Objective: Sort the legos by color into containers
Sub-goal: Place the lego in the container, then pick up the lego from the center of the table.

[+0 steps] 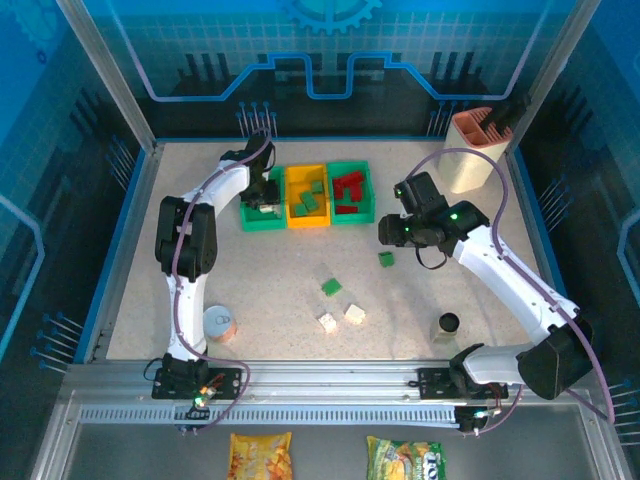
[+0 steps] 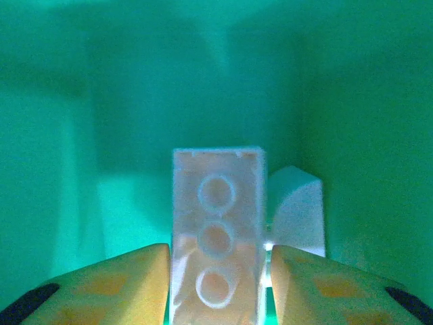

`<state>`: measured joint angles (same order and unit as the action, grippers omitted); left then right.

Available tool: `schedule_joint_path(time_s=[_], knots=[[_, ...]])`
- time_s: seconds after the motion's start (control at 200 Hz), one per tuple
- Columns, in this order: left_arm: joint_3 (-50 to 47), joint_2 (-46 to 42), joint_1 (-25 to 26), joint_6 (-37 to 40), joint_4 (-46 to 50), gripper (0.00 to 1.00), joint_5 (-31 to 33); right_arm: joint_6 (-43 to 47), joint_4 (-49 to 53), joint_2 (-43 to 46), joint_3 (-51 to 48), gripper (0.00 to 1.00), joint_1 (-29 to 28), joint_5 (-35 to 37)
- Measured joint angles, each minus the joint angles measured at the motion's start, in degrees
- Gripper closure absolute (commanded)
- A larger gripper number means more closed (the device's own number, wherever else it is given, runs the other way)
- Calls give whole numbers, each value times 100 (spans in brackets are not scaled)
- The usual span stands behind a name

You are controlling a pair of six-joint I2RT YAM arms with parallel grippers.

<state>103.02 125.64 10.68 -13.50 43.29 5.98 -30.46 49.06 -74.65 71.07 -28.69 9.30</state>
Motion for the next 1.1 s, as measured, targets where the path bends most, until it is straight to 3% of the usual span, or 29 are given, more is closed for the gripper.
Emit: schedule_joint_path(time_s=[0.275,0.54,1.101], knots=[[-13,-162,-2,7,92,54,-2,-17,26,9,0,52,-118,81],[-365,-1296,-2,-2,238,54,-160,-17,92,-2,0,52,-247,79],[-2826,-3908,-20,20,765,54,-350,79,-68,-1126,-295,49,-212,59]])
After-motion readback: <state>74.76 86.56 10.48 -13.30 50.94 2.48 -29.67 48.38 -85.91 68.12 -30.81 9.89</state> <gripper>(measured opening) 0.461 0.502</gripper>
